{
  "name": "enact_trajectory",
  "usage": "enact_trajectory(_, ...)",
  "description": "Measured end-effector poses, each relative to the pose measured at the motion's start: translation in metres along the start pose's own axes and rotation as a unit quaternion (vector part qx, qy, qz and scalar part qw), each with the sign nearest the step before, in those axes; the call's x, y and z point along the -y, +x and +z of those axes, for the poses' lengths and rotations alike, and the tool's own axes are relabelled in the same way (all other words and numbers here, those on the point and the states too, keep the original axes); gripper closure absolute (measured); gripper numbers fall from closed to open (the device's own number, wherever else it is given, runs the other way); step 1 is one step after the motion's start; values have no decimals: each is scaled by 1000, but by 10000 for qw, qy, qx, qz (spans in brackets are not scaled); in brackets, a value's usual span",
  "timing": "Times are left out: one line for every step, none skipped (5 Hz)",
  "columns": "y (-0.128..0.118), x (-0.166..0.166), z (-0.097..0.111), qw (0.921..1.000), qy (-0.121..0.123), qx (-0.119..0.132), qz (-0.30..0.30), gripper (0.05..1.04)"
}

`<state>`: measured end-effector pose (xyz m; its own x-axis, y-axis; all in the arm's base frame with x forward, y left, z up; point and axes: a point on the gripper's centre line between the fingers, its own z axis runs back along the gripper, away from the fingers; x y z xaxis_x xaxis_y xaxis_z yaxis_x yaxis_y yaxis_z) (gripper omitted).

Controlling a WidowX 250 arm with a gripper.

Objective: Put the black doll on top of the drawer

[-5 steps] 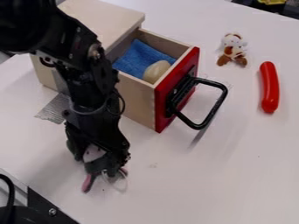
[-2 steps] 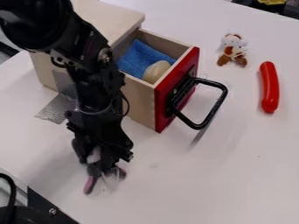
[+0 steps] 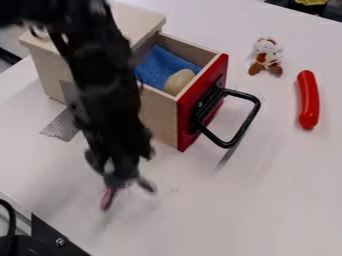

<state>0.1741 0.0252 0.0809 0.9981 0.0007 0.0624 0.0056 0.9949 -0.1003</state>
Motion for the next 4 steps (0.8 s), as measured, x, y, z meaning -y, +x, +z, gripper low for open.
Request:
enact_trajectory(13, -11, 36, 9995, -102, 275, 94, 831)
enact_trajectory(36, -26, 61, 9979, -267, 576, 135, 838)
enact_trajectory(67, -39, 79, 9964, -203, 819, 66, 839)
enact_trajectory(97, -50, 94, 9951, 21, 984, -105, 839)
